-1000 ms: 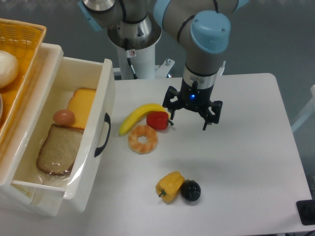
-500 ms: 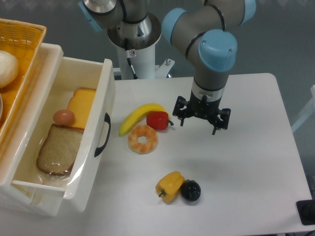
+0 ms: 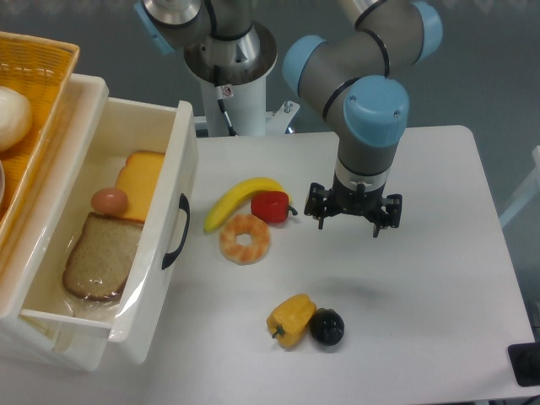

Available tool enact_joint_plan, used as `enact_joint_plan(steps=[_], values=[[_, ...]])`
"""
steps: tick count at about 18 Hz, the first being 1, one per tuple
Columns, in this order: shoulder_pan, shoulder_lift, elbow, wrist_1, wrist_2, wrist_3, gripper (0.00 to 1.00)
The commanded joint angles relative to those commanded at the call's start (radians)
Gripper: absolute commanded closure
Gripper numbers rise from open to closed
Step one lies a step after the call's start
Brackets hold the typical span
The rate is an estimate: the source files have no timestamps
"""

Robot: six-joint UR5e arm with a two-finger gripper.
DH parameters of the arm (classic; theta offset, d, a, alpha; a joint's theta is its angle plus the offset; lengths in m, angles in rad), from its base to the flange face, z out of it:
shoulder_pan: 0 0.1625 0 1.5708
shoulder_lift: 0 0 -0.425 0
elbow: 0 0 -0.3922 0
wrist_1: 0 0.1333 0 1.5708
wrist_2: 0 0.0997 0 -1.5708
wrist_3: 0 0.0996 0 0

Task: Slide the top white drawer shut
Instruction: 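Raise the gripper and move it away from the red pepper, then swing the gripper over to the open drawer's front face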

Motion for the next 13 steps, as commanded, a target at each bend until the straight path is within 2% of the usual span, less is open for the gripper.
enact_joint_plan(steps=[4, 8, 13], values=[[-0.026, -0.029, 0.003, 0.0, -0.003, -0.097, 0.0], [-0.066, -0.038, 0.008, 0.0, -0.009, -0.1, 0.0], [-0.074, -0.041, 0.009, 0.0, -0.076, -0.098, 0.0]])
